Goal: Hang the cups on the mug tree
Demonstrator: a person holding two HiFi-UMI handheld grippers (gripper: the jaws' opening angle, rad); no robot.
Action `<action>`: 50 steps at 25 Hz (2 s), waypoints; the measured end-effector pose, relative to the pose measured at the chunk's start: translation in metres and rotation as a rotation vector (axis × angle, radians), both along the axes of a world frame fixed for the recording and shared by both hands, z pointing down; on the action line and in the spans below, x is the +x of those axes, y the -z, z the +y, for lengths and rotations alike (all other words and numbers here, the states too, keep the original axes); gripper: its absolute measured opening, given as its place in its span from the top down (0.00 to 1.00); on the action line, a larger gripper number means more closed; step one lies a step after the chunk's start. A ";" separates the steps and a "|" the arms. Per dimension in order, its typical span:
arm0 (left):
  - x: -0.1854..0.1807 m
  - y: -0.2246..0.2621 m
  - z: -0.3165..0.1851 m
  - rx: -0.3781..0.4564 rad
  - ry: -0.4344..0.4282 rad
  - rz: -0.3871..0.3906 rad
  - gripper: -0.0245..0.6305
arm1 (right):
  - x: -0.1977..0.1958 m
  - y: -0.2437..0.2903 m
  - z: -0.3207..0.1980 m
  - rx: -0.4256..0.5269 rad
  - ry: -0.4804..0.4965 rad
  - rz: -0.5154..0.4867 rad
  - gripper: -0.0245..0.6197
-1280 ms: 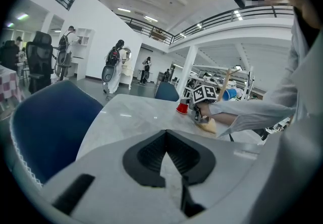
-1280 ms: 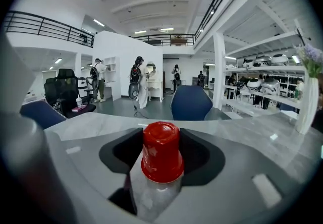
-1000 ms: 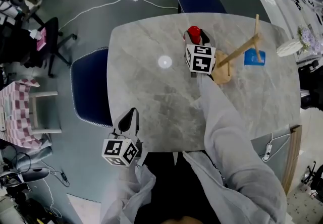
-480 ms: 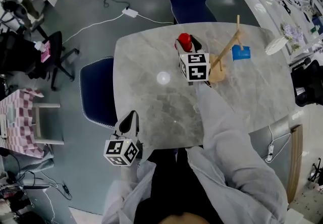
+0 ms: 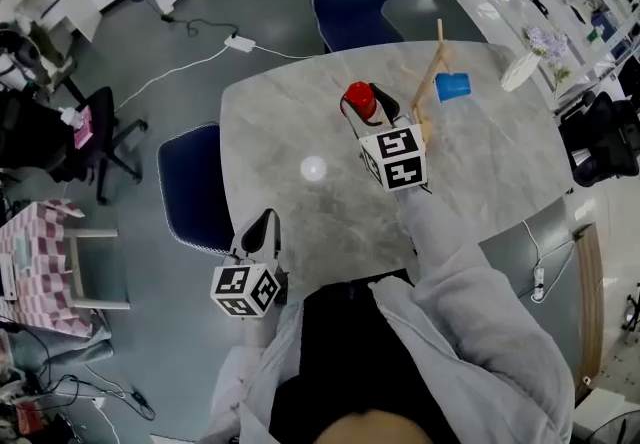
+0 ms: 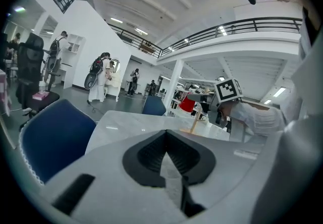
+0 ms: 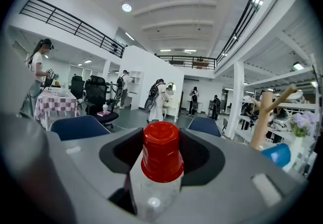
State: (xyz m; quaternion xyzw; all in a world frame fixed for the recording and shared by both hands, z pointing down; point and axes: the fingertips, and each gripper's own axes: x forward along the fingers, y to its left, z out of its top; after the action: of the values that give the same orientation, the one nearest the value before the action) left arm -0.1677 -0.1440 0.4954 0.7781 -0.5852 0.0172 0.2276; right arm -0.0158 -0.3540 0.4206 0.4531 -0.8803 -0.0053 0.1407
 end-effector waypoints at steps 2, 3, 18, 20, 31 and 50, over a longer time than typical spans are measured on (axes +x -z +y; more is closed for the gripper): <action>0.006 0.003 0.000 0.012 -0.019 0.015 0.96 | 0.010 0.003 0.017 0.004 0.004 -0.006 0.60; 0.009 0.005 0.000 0.018 -0.029 0.023 0.96 | 0.016 0.004 0.026 0.007 0.004 -0.007 0.60; 0.044 0.010 0.000 0.043 -0.130 0.037 0.96 | 0.065 0.021 0.085 0.250 -0.007 0.397 0.60; 0.050 0.008 0.001 0.039 -0.137 0.035 0.96 | 0.065 0.026 0.077 0.294 -0.007 0.478 0.60; 0.050 0.006 0.005 0.018 -0.074 0.028 0.96 | 0.048 0.038 0.002 0.379 -0.018 0.688 0.60; 0.045 -0.004 0.001 -0.027 -0.045 0.018 0.96 | 0.077 -0.018 -0.059 0.186 -0.160 0.797 0.59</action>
State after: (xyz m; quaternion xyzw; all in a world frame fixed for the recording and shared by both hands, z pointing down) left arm -0.1227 -0.1429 0.4996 0.7882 -0.5651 0.0234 0.2427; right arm 0.0613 -0.4134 0.4391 0.4936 -0.7146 -0.2489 0.4287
